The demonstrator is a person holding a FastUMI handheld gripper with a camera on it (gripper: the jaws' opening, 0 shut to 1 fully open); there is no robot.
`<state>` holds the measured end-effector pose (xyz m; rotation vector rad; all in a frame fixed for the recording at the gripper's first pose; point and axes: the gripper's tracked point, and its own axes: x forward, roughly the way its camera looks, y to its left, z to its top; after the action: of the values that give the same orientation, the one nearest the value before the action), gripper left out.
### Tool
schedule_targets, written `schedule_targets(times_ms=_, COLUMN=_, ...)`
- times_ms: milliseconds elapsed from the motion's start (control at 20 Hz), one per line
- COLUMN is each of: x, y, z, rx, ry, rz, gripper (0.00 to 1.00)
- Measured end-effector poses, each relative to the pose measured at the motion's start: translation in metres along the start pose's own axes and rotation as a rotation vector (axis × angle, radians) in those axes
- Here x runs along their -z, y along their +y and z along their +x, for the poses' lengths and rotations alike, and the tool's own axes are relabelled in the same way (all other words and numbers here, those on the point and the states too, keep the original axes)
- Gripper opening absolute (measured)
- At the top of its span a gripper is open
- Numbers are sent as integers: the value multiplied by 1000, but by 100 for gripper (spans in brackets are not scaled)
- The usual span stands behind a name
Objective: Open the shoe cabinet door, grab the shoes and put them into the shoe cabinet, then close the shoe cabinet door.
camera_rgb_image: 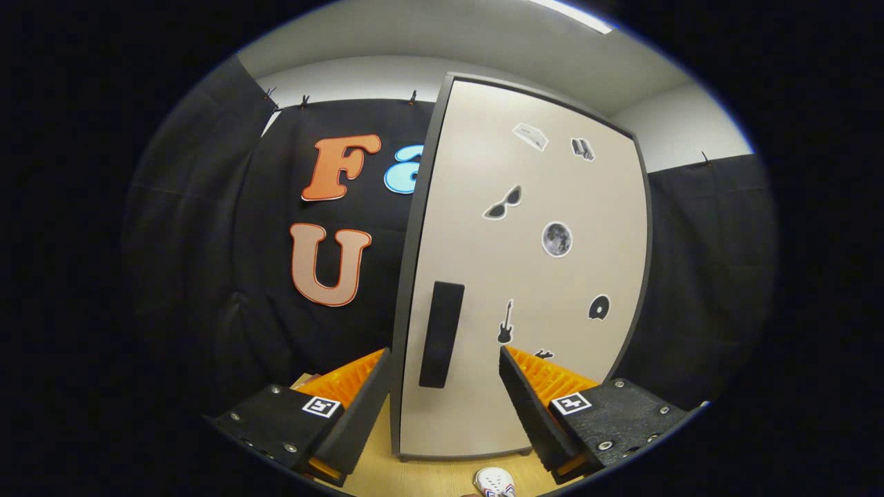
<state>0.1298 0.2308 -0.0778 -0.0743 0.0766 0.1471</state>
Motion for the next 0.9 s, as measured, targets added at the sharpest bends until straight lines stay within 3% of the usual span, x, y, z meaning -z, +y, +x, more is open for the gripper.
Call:
schedule_targets(times_ms=150, x=10, y=-3, z=30, rx=53, ry=31, rz=24, gripper=96)
schedule_targets(times_ms=350, x=24, y=3, z=59, rx=64, ry=89, rz=87, gripper=96)
schedule_targets(times_ms=600, x=30, y=13, z=68, rx=16, ry=115, rz=159, gripper=91)
schedule_targets(times_ms=700, x=35, y=15, z=70, rx=2, ry=125, rz=124, gripper=82)
schedule_targets(times_ms=800, x=40, y=8, z=67, rx=37, ry=146, rz=96, gripper=64)
schedule_targets(times_ms=850, x=39, y=8, z=67, rx=28, ry=129, rz=110, gripper=45)
schedule_targets(times_ms=900, x=38, y=10, z=65, rx=20, ry=126, rz=121, gripper=38)
